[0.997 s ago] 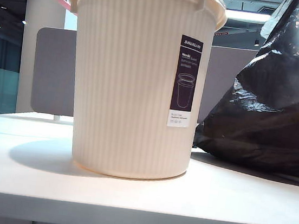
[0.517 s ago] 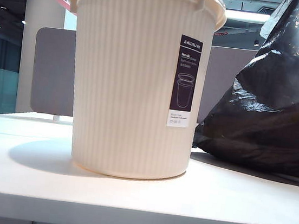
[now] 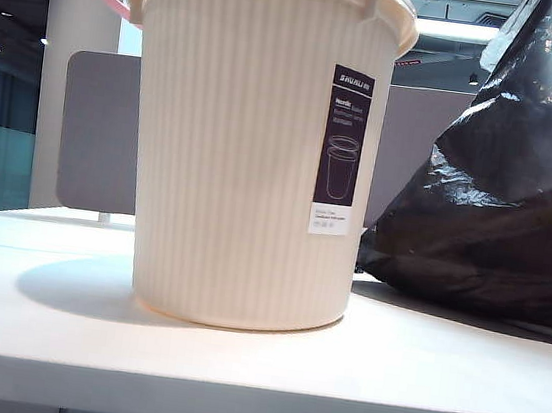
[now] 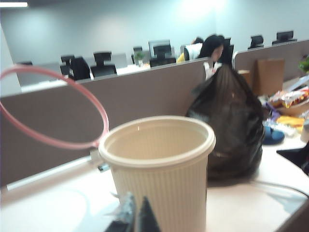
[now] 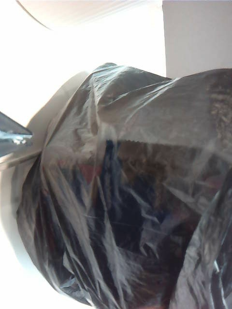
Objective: Open the ring lid of the trash can, pull out the black garbage bag inside, and place it on the table.
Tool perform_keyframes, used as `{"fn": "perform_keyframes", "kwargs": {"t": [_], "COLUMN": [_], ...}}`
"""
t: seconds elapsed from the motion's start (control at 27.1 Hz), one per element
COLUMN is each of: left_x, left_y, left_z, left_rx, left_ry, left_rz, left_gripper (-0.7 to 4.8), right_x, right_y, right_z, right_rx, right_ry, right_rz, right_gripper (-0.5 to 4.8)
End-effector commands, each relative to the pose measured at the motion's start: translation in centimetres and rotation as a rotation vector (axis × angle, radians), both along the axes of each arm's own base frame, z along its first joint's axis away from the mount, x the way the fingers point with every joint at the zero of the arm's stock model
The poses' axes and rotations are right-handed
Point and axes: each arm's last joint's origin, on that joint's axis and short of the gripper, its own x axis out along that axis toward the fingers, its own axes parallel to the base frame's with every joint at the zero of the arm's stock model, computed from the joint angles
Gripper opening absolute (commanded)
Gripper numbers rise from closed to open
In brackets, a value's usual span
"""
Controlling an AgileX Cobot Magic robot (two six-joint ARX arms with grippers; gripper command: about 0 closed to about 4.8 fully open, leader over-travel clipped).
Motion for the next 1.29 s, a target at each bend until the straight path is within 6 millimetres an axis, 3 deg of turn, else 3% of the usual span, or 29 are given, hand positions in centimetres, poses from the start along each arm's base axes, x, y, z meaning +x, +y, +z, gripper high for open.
{"fn": "perform_keyframes", "kwargs": {"t": [0.04,0.15,0.3,0.48,0.7,1.0,1.29], "left_x": [0.9,1.9,4.7,9.1,12.2,14.3,14.9], "left_y": [-0.3,-0.6,-1.5,-2.6,-3.6,-4.0,-4.1], "left_z": [-0.5,-1.1,-2.7,-6.6,-10.5,-14.9,-17.0], "left_rx": [-0.002,0.003,-0.006,-0.155,-0.223,-0.246,-0.216], "left_ry": [0.05,0.067,0.084,0.22,0.255,0.344,0.389], "left_rz": [0.004,0.004,0.01,0.1,0.081,0.182,0.237], "left_gripper": [0.1,-0.06,-0.06,-0.06,-0.06,-0.06,-0.06], "right_x": [0.0,0.0,0.0,0.0,0.0,0.0,0.0], "right_y": [0.0,0.0,0.0,0.0,0.0,0.0,0.0], "right_z": [-0.1,-0.1,-0.1,-0.1,-0.1,-0.1,-0.1], "right_rx": [0.0,0.0,-0.004,-0.004,-0.004,-0.004,-0.004], "right_ry": [0.005,0.006,0.007,0.007,0.007,0.007,0.007], "right_rz": [0.0,-0.002,-0.001,-0.001,-0.001,0.0,0.0], "right_gripper": [-0.01,-0.01,-0.01,-0.01,-0.01,-0.01,-0.01]}}
